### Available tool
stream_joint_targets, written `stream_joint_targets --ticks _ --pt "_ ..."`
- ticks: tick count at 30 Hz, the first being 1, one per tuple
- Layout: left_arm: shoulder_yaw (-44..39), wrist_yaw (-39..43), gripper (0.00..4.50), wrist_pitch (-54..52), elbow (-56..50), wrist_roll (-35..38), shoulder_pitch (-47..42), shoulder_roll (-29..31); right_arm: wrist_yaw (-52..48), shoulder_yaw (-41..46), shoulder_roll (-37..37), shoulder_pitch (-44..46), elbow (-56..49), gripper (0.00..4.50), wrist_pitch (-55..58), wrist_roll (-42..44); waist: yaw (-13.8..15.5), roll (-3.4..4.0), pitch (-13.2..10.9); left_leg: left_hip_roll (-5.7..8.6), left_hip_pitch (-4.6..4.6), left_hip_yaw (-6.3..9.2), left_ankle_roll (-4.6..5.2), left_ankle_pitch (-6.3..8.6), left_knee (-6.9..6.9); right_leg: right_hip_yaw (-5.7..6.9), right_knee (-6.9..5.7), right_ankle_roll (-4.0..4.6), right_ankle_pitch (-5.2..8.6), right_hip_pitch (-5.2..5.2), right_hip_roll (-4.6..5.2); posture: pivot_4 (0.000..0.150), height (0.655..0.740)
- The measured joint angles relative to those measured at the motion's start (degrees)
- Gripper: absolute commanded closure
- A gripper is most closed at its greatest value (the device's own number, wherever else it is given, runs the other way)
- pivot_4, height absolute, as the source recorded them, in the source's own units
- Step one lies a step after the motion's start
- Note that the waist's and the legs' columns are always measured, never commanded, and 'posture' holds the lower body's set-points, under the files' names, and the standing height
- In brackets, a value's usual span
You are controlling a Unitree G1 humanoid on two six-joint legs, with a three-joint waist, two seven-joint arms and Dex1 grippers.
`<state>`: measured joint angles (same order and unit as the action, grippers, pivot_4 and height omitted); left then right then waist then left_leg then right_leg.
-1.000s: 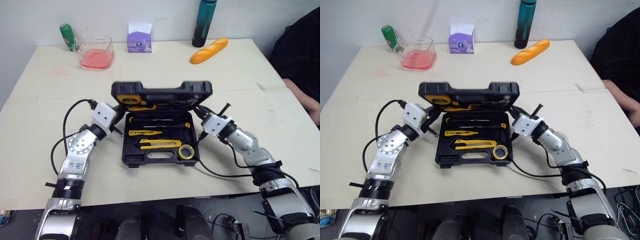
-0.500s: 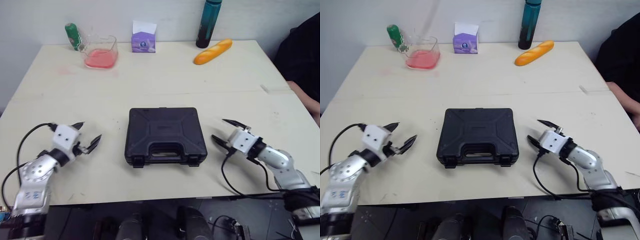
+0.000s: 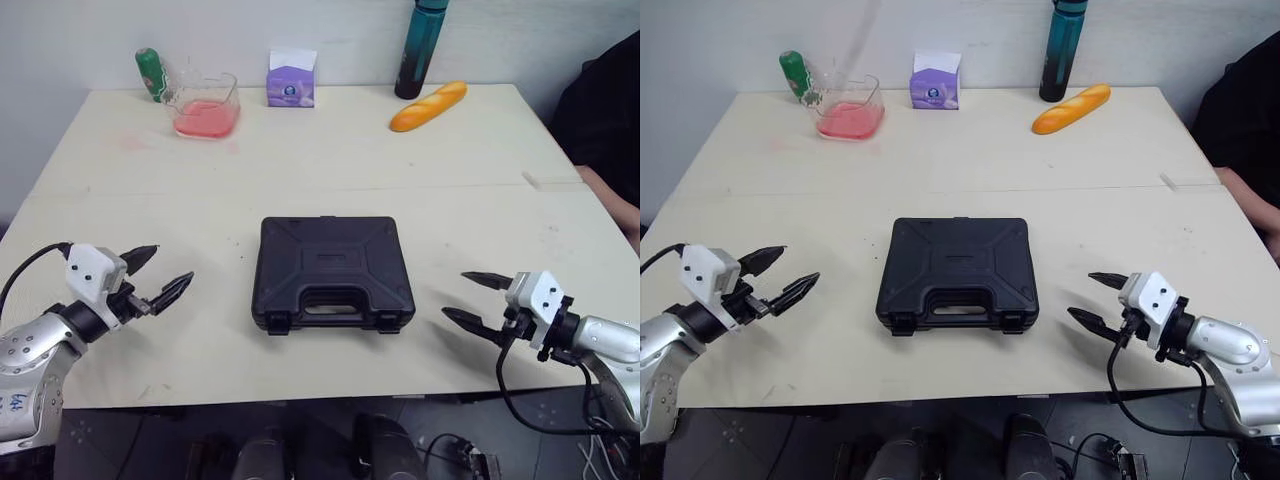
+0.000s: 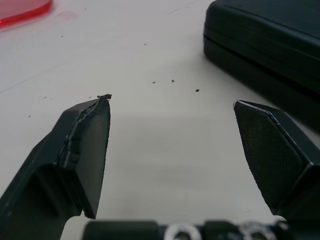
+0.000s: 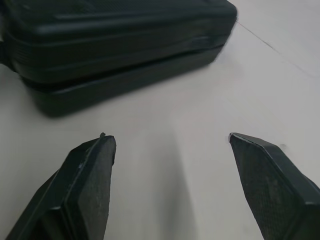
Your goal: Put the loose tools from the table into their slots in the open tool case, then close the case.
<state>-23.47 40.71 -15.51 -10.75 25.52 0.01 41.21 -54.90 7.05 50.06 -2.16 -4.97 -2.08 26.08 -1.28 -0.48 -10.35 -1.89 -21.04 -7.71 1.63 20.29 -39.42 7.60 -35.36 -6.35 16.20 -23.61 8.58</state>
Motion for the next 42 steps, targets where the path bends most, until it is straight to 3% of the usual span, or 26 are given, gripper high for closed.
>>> stream_joint_targets --ticks 3,7,8,15,24,33,42 --pt "1.82 1.11 2.58 -0.16 0.83 -0.15 -2.99 0.23 -2.79 -0.04 0.01 -1.94 -2.98 2.02 3.66 1.43 0.53 0.0 0.0 0.04 -0.02 -0.02 0.01 0.0 0.0 0.0 0.01 -0.01 -0.01 0.0 0.01 0.15 0.74" --pt "6.81 2.18 4.47 -1.75 6.82 -1.64 -11.49 0.3 -5.5 -0.82 0.19 -2.84 -5.13 4.12 6.26 1.25 1.44 0.0 0.0 0.08 -0.02 0.0 0.03 -0.02 -0.1 0.0 -0.01 -0.02 -0.02 0.01 0.0 0.15 0.74" --pt "8.26 2.67 4.5 -2.09 8.45 -2.13 -13.78 0.28 -6.06 -1.57 0.19 -2.66 -5.6 4.42 6.59 0.88 1.7 0.0 0.0 0.09 -0.03 0.0 0.04 -0.02 -0.13 0.0 0.01 -0.02 -0.02 0.0 -0.01 0.15 0.74" --pt "17.36 4.79 4.5 -2.83 19.0 -7.01 -25.64 -1.96 -8.5 -6.68 -0.28 -2.22 -7.26 4.42 8.82 -1.87 1.82 -0.01 0.0 0.11 -0.08 -0.08 0.04 -0.01 -0.16 0.01 -0.05 -0.03 -0.03 -0.02 -0.04 0.15 0.74" --pt "23.0 -0.9 4.5 -4.87 34.66 -13.56 -40.5 -10.08 -6.63 -10.08 -4.66 -1.22 -8.45 4.42 10.89 -4.75 2.51 -0.04 0.0 0.12 -0.17 -0.01 0.05 -0.01 -0.49 0.04 -0.18 -0.06 -0.05 0.02 -0.1 0.15 0.74" --pt "23.74 -4.25 4.5 8.07 60.82 -18.44 -55.29 -16.34 -4.29 -10.95 -6.53 0.52 -8.46 4.42 11.89 -6.56 2.36 -0.16 -0.04 0.2 -0.21 -0.02 0.06 -0.01 -0.52 0.08 -0.16 -0.08 -0.05 0.01 -0.16 0.15 0.74" --pt "23.81 4.54 4.5 17.32 74.88 -20.05 -58.25 -18.29 -2.21 -10.49 -7.42 -0.51 -8.75 4.42 12.01 -6.6 2.36 -0.29 -0.04 0.23 -0.21 -0.02 0.06 -0.01 -0.56 0.09 -0.17 -0.08 -0.05 0.02 -0.19 0.15 0.74"
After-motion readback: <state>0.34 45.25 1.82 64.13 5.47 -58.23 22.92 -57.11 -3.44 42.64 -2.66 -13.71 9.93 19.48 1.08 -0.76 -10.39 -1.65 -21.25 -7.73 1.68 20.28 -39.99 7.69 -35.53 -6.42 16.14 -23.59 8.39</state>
